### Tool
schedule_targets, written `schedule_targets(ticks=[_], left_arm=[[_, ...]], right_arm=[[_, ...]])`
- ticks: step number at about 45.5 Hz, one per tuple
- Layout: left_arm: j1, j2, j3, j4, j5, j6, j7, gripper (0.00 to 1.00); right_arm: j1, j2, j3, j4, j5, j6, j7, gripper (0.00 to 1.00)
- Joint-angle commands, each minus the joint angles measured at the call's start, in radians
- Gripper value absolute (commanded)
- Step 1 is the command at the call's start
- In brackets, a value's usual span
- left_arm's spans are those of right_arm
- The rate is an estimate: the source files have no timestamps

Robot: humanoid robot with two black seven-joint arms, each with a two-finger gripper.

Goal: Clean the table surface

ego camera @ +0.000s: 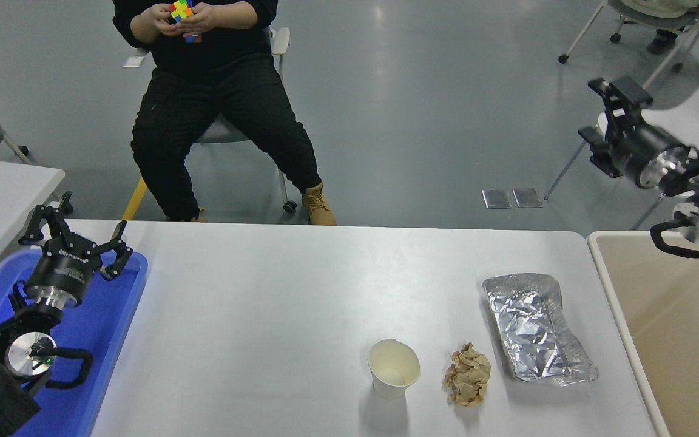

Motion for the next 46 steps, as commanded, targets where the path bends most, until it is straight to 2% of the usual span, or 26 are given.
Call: schedule_targets(ticks=[1,10,21,34,46], left_arm=[[0.0,0.0,0.001,0.0,0.0,0.0,0.0,1.0],[0.0,0.0,0.001,0.0,0.0,0.0,0.0,1.0],[0.0,0.0,-0.001,0.0,0.0,0.0,0.0,1.0],[0.0,0.0,-0.001,0.0,-0.002,0.0,0.0,1.0],[0.0,0.0,-0.001,0.0,0.0,0.0,0.0,1.0]], right_arm=[[0.216,0.057,-0.279,0.004,-0.267,0.131,0.002,0.99],[0.294,0.142,-0.332,0.043,-0.491,0.148,0.003,0.99],[0.371,0.274,-0.37,0.127,-0.513,0.149,0.003,0.99],[0.357,0.492,-0.402,0.116,-0.643,0.151,0.003,0.99],[0.3,0.577,-0.559,0.136,-0.689,0.149,0.003,0.99]])
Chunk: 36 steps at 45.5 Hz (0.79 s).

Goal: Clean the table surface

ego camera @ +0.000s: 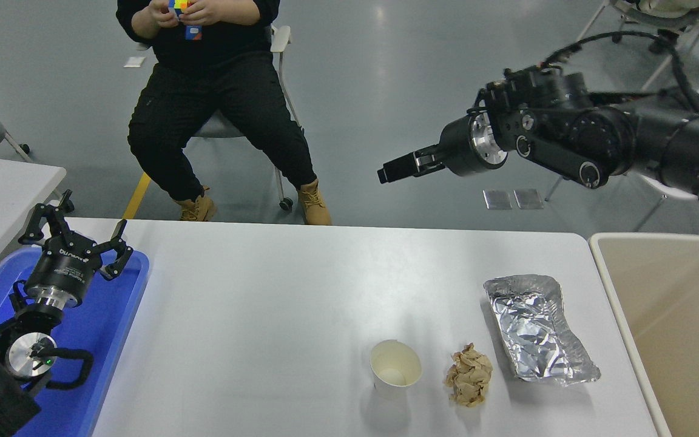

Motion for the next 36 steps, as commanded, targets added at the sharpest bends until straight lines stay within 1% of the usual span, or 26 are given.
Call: schedule_targets(ticks=[1,6,14,25,36], left_arm=[[0.0,0.0,0.0,0.0,0.0,0.0,0.0,1.0],[0.0,0.0,0.0,0.0,0.0,0.0,0.0,1.0],[0.0,0.0,0.0,0.0,0.0,0.0,0.0,1.0],[0.0,0.0,0.0,0.0,0.0,0.0,0.002,1.0],[0.002,0.0,0.0,0.0,0.0,0.0,0.0,1.0]], right_arm=[[-0.033,0.081,-0.091,0.032,-0.049,0.001,0.0,0.99],[-0.038,0.081,-0.092,0.125,-0.072,0.001,0.0,0.99],[-0.061,0.081,-0.094,0.19,-0.155,0.001,0.0,0.99],[-0.093,0.081,-0.138,0.194,-0.213,0.001,0.0,0.99],[-0.125,0.081,-0.141,0.196,-0.213,0.001,0.0,0.99]])
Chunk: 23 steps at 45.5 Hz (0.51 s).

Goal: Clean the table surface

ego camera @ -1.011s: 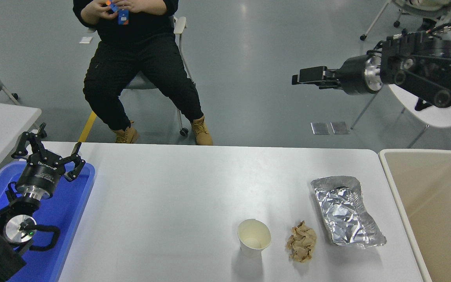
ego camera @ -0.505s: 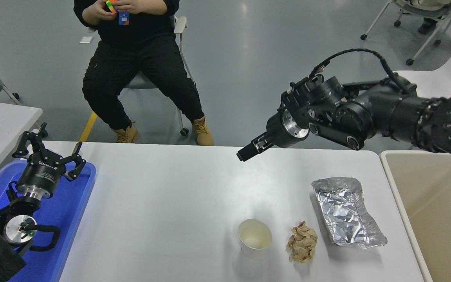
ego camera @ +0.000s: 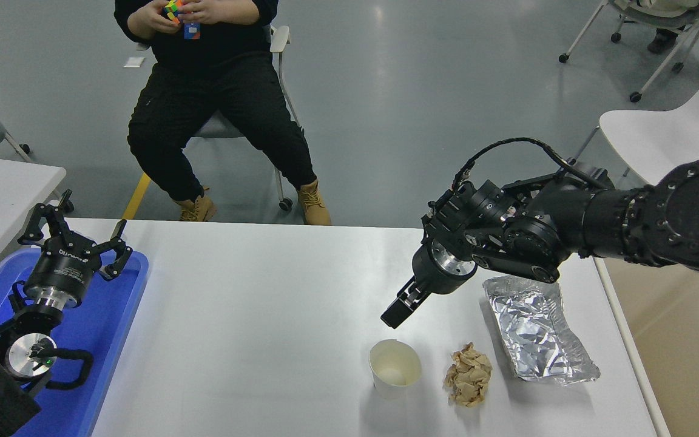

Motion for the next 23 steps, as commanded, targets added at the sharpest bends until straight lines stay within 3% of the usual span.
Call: schedule_targets(ticks=[1,23], left_arm=[[0.0,0.0,0.0,0.0,0.0,0.0,0.0,1.0],[0.0,0.0,0.0,0.0,0.0,0.0,0.001,1.0]], right_arm=[[-0.03,0.002,-0.015,0.012,-0.02,0.0,0.0,0.99],[-0.072,0.002,-0.009,0.015,-0.023,-0.003,0.0,0.99]])
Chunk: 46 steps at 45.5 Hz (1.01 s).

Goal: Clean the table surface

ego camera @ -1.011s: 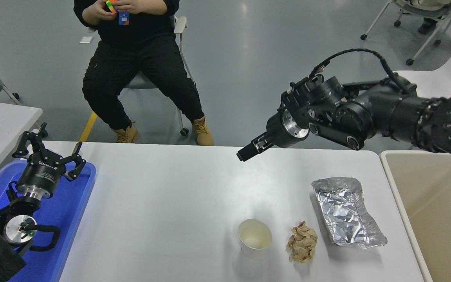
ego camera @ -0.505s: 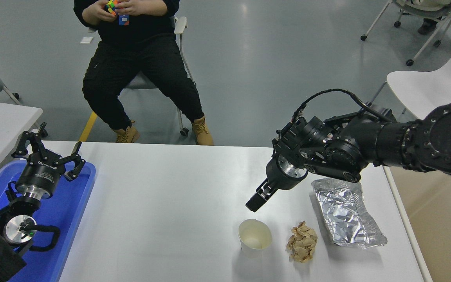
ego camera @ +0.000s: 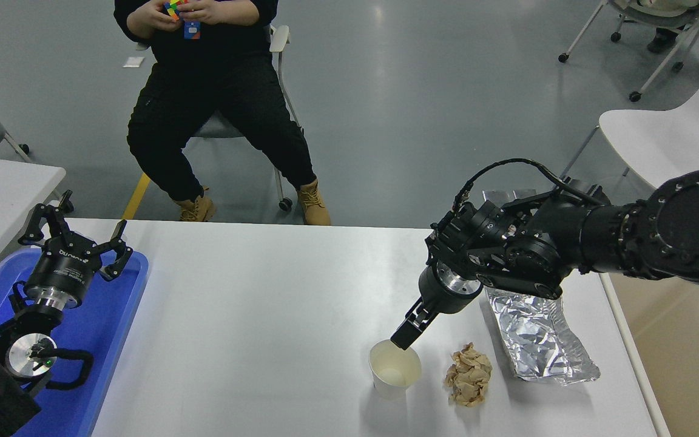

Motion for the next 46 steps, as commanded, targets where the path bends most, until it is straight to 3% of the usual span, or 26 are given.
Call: schedule_targets(ticks=[1,15,31,41,46], left_arm=[[0.001,0.0,0.0,0.0,0.0,0.0,-0.001,1.0],[0.001,0.0,0.0,0.0,-0.001,0.0,0.001,1.0],[0.001,0.0,0.0,0.0,0.0,0.0,0.001,1.0],[0.001,0.0,0.0,0.0,0.0,0.0,0.001,1.0],[0.001,0.0,0.0,0.0,0.0,0.0,0.001,1.0]], right_arm=[[-0.038,0.0,0.002,0.0,-0.005,-0.002,0.0,0.99],[-0.081,0.0,0.008,-0.017,-0.011,-0.043,0.0,0.95],[-0.071,0.0,0.005,-0.041,-0.018,-0.055,0.066,0.49],[-0.071,0.0,0.001,-0.048,-0.021,-0.055,0.104,0.05],[-0.072,0.0,0.002,-0.066,-0.02,-0.055,0.104,0.0]])
